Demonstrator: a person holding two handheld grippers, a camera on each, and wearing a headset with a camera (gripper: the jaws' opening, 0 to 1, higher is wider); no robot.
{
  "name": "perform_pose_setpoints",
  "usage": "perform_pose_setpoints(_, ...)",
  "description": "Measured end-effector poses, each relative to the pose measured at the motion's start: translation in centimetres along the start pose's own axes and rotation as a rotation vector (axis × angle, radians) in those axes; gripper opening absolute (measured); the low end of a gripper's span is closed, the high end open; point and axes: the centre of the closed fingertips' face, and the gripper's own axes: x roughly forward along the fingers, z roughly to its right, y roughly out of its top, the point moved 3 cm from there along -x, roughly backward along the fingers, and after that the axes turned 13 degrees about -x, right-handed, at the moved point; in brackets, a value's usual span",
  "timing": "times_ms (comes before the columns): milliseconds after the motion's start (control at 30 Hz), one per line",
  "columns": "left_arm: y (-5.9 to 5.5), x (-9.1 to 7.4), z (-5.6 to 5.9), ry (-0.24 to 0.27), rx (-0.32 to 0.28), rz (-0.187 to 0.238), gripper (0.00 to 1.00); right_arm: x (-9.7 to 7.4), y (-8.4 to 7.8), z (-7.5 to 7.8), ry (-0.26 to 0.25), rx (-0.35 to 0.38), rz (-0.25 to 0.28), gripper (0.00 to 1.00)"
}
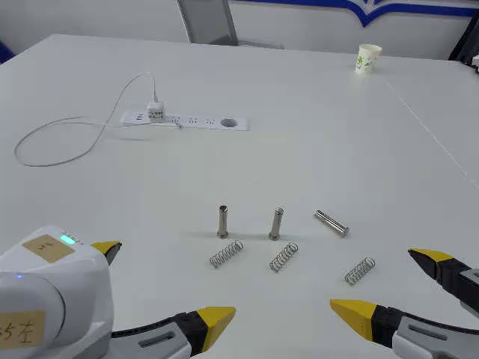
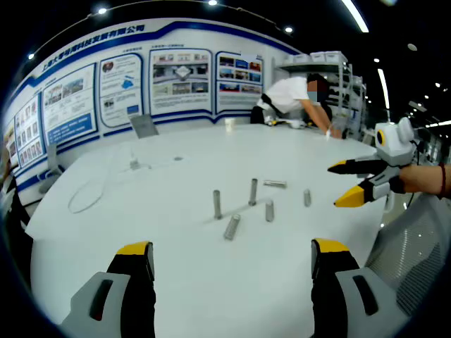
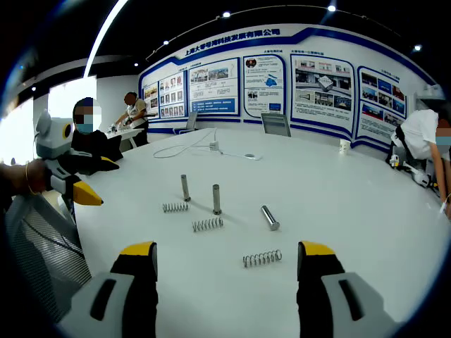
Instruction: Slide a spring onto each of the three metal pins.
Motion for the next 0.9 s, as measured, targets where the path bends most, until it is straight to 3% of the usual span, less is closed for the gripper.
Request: perform_pose_setpoints(900,0.14,-0.01,0.31,-0.008,0.006,0.003,0.93,-0.06,0.06,-0.08,0.006,-0.006,0.001,0.81)
